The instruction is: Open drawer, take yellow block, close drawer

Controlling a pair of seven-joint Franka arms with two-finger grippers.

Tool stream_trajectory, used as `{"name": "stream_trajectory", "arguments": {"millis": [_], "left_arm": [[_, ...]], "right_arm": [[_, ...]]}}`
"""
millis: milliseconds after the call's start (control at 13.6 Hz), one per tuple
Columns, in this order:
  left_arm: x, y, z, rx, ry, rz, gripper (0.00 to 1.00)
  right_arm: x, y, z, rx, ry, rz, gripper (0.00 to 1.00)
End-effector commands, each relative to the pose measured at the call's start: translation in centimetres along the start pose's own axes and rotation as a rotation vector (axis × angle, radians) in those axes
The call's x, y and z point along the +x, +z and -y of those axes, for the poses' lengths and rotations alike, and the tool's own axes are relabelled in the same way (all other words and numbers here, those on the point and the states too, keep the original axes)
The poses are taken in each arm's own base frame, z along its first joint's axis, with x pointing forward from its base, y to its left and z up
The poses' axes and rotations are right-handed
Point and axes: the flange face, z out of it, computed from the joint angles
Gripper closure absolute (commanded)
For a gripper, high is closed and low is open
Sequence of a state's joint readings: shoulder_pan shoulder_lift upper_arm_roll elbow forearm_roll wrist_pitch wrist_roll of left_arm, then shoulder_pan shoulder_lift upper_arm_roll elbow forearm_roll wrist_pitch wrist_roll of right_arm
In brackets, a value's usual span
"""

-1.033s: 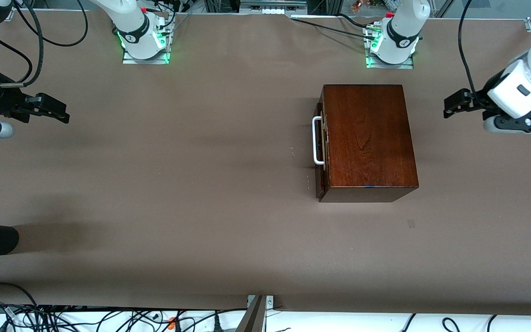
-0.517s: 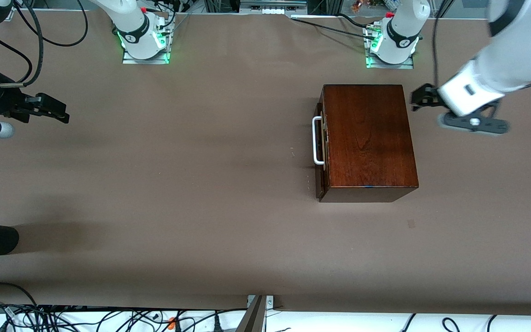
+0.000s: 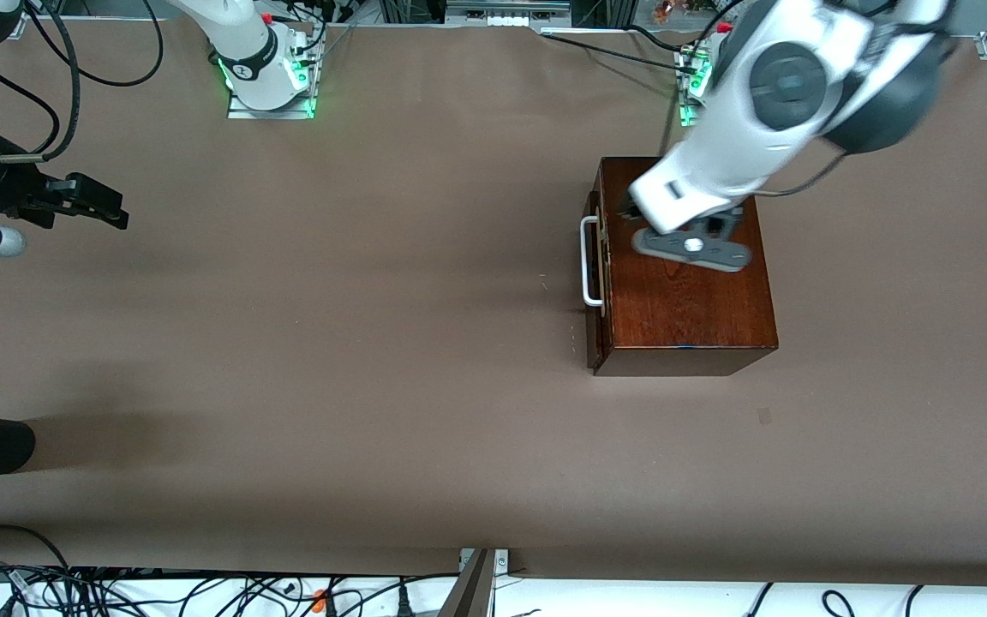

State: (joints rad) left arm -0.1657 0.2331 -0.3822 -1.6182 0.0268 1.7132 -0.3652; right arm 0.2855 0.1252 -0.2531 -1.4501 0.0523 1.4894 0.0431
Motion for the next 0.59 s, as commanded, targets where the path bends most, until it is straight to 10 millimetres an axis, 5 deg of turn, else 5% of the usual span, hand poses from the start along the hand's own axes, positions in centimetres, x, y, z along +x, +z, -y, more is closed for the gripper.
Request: {"name": "stream_trajectory", "arguments": {"millis": [0, 221, 517], "left_arm": [[0.1, 2.9, -5.9, 0.110, 0.032, -0.032, 0.00], [-1.2, 7.2, -11.3, 0.202, -0.026, -0.032, 0.00], [-1.0, 10.8, -13.2, 0.255, -0.119, -0.064, 0.00]], "right_arm": [[-0.1, -0.4, -0.1, -0.011, 0.001, -0.008, 0.00], [-0.1, -0.4, -0.1, -0.011, 0.001, -0.008, 0.00], [-0.1, -0.4, -0.2, -0.011, 0.002, -0.008, 0.00]]}}
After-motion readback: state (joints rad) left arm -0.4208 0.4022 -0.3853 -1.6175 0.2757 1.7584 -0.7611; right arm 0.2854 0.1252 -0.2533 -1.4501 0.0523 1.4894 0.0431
